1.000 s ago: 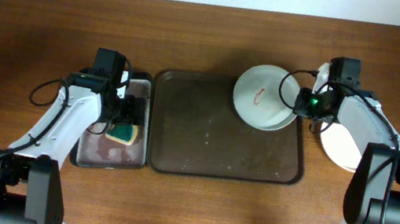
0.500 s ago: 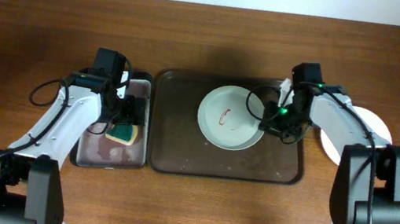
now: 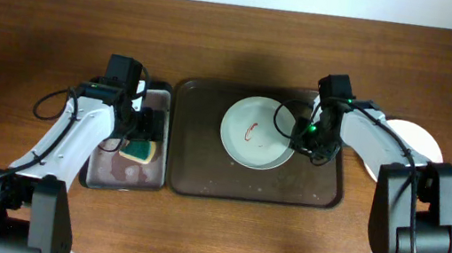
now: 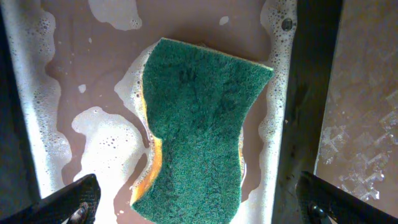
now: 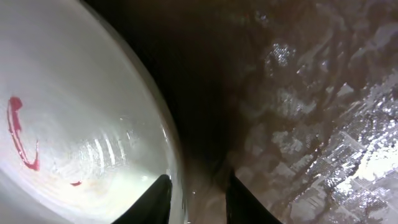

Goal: Clean dirty plates on tray and stack at the side
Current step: 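Grasp the green sponge in the sink tray with the left gripper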

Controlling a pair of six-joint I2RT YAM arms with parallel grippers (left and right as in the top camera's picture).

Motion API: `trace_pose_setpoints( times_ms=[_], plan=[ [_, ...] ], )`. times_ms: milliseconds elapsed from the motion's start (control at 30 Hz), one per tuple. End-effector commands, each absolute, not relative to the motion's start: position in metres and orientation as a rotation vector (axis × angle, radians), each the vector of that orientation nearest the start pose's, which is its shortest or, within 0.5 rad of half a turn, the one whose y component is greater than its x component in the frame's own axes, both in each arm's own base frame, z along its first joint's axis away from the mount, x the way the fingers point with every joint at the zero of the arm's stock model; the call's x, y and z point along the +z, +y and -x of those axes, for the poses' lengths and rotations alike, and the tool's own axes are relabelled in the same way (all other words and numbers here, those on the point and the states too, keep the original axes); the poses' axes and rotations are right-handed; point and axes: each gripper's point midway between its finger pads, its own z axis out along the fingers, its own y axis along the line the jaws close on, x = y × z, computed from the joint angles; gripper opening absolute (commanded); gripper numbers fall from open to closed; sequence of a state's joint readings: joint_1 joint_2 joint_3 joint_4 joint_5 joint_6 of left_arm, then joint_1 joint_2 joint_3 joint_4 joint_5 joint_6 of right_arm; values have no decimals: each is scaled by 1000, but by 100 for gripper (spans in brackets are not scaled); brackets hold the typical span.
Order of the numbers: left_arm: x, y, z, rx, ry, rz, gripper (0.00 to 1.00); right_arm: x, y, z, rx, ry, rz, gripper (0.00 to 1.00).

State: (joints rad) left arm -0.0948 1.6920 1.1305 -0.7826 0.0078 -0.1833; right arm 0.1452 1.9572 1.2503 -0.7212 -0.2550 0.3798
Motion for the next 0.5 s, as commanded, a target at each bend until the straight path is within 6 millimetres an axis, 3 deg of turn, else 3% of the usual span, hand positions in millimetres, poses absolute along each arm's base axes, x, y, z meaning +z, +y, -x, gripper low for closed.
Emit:
trace_pose_setpoints(
  times_ms=[0,233,467],
  plan=[
    [66,-36,-350,-84,2887,133,98,9,95,-370,400,2999,-351,30],
    [62,-36,-349,-84,2891,133,96,9,95,-370,401,2998,-351,30],
    [30,-34,-333,-80,2910,134,84,9,95,-370,401,2998,-351,30]
  ],
)
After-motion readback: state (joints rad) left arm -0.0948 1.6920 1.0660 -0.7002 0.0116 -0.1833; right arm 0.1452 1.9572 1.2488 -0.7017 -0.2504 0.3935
